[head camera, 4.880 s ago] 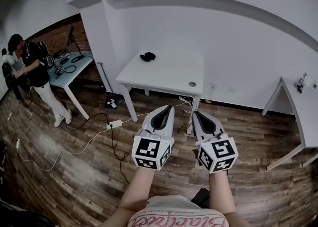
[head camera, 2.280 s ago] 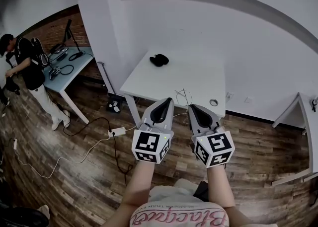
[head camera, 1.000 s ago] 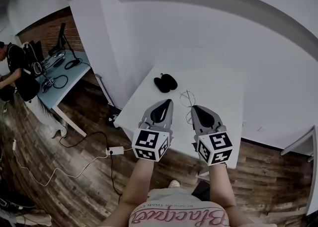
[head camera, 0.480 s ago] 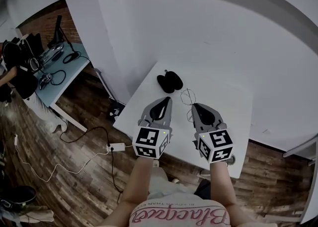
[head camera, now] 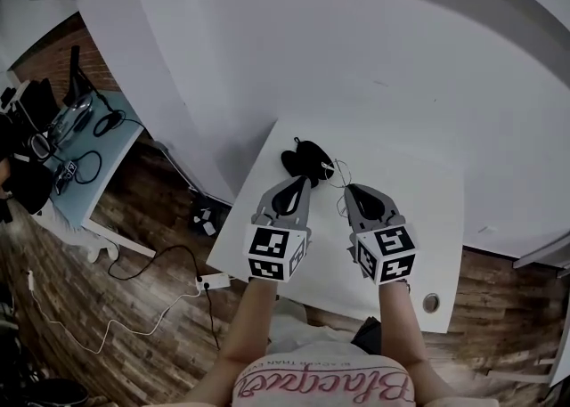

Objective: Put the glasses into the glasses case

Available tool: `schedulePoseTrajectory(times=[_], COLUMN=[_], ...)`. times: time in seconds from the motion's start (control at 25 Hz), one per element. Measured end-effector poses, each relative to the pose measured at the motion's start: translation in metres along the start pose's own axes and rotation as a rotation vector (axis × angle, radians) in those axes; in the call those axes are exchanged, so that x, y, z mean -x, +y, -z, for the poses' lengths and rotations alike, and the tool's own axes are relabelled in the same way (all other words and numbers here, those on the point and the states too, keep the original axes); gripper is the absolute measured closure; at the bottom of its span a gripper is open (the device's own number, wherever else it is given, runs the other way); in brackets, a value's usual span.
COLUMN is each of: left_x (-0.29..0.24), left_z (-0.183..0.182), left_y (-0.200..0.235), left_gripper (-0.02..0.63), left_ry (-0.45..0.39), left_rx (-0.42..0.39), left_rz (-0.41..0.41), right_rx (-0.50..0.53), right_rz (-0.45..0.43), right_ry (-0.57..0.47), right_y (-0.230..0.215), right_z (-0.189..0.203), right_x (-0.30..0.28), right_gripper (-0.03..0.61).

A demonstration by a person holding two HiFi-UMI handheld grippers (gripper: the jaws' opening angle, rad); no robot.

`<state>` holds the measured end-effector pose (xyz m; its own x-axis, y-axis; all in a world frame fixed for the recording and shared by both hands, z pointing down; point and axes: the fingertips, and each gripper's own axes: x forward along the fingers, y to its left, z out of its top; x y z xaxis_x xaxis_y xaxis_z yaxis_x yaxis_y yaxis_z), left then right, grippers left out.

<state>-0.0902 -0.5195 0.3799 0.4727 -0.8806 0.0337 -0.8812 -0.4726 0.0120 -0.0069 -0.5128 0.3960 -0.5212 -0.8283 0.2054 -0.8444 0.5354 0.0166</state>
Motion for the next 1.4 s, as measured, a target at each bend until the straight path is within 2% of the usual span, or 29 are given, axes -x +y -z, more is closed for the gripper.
schedulePoseTrajectory(times=[0.44, 0.8, 1.04, 1.4], left_x=[-0.066, -0.123, -0.146, -0.163], left_z=[0.041, 0.078, 0.107, 0.138], left_y=[0.081, 0.108, 0.123, 0.145], left_gripper=[0.609, 0.609, 0.609, 0.609], left_ry=[0.074, 0.092, 0.138, 0.175], left_rx=[0.033, 0.023, 0.042, 0.146], left_rz=[0.053, 0.13, 0.147, 0.135], right_rx=[0.031, 0.126, 0.175, 0.221], right_rz=[-0.032, -0.062, -0.084, -0.106], right_ry=[0.172, 0.373, 0.479, 0.634], right_y=[-0.019, -0.049, -0.066, -0.081], right_z=[0.048, 0.106, 0.145, 0.189], right_x=[-0.131, -0.222, -0.264, -0.293], right_gripper=[0.565, 0.565, 0.565, 0.565])
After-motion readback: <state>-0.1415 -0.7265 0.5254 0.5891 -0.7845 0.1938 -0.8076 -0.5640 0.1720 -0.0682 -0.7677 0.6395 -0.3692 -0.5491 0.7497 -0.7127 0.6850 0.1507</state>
